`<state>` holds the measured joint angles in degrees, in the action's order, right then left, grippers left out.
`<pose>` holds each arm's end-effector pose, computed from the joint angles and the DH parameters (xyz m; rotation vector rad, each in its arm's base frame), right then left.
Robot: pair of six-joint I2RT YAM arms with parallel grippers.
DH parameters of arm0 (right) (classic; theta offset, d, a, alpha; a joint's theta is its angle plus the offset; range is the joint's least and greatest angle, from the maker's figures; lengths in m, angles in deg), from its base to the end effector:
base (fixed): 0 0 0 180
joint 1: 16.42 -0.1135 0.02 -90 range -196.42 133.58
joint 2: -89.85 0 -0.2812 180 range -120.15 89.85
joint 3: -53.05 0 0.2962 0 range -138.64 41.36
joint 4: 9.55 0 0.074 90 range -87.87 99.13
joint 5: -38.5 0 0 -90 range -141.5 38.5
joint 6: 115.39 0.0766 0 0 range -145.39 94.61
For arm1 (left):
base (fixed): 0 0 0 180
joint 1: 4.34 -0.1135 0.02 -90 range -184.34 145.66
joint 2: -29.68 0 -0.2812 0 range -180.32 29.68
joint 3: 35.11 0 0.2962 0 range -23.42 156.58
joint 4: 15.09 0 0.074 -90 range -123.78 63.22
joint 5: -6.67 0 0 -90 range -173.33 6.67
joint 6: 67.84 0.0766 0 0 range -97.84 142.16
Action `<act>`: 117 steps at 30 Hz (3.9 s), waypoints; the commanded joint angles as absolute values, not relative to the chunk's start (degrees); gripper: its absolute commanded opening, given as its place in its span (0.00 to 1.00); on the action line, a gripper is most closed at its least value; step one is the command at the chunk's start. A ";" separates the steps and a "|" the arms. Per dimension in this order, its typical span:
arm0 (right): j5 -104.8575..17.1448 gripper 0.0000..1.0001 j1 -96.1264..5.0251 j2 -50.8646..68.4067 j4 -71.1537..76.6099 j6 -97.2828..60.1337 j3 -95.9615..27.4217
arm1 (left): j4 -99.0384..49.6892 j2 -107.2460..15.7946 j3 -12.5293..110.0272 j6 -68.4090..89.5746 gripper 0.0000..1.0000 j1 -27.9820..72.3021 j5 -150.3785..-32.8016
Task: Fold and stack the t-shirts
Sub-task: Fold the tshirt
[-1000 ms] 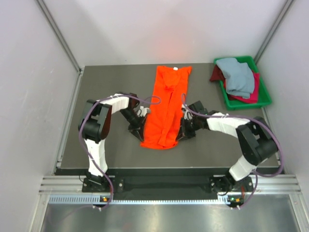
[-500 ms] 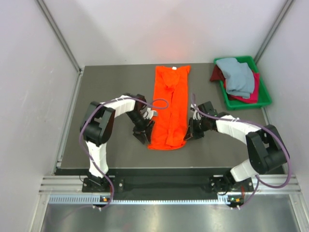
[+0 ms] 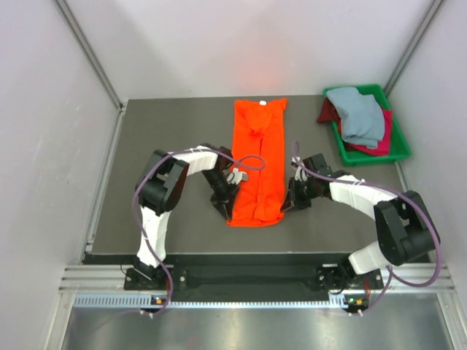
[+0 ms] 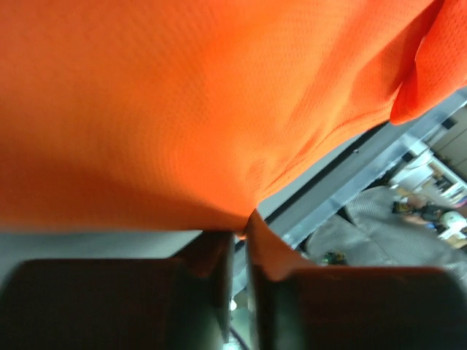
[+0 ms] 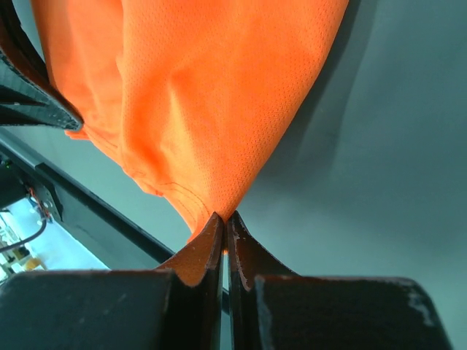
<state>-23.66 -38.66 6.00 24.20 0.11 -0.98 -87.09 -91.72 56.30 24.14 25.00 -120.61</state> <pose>0.2733 0.1504 0.1189 -0.0827 2.7836 0.8943 0.3216 -0.2340 0.0735 -0.6310 -2.6018 0.8105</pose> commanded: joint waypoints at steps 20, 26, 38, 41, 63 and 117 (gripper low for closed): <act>-24.08 0.00 -36.37 15.67 28.76 -4.47 -9.42 | -92.34 -77.11 63.32 31.30 0.00 27.82 -119.45; -22.58 0.00 -36.46 16.64 32.54 -6.14 -13.21 | -93.40 -73.86 65.79 33.06 0.00 32.21 -118.75; -22.93 0.00 -36.37 20.50 35.71 -7.81 -17.35 | -92.08 -67.18 67.54 33.59 0.00 33.01 -113.48; -24.60 0.00 -36.03 20.94 34.83 -7.37 -16.56 | -91.03 -68.05 67.90 33.24 0.00 32.58 -111.55; -24.16 0.00 -29.08 -2.41 20.94 -6.67 -29.55 | -85.14 -95.65 92.76 30.33 0.00 20.18 -110.93; -21.17 0.38 -40.15 -18.08 18.31 -8.16 -36.07 | -58.51 -90.28 67.72 14.34 0.08 15.70 -129.03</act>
<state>-20.73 -40.19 -17.91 20.96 -8.61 -36.94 -60.54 -88.07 63.97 13.69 15.50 -127.10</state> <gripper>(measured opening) 0.386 0.084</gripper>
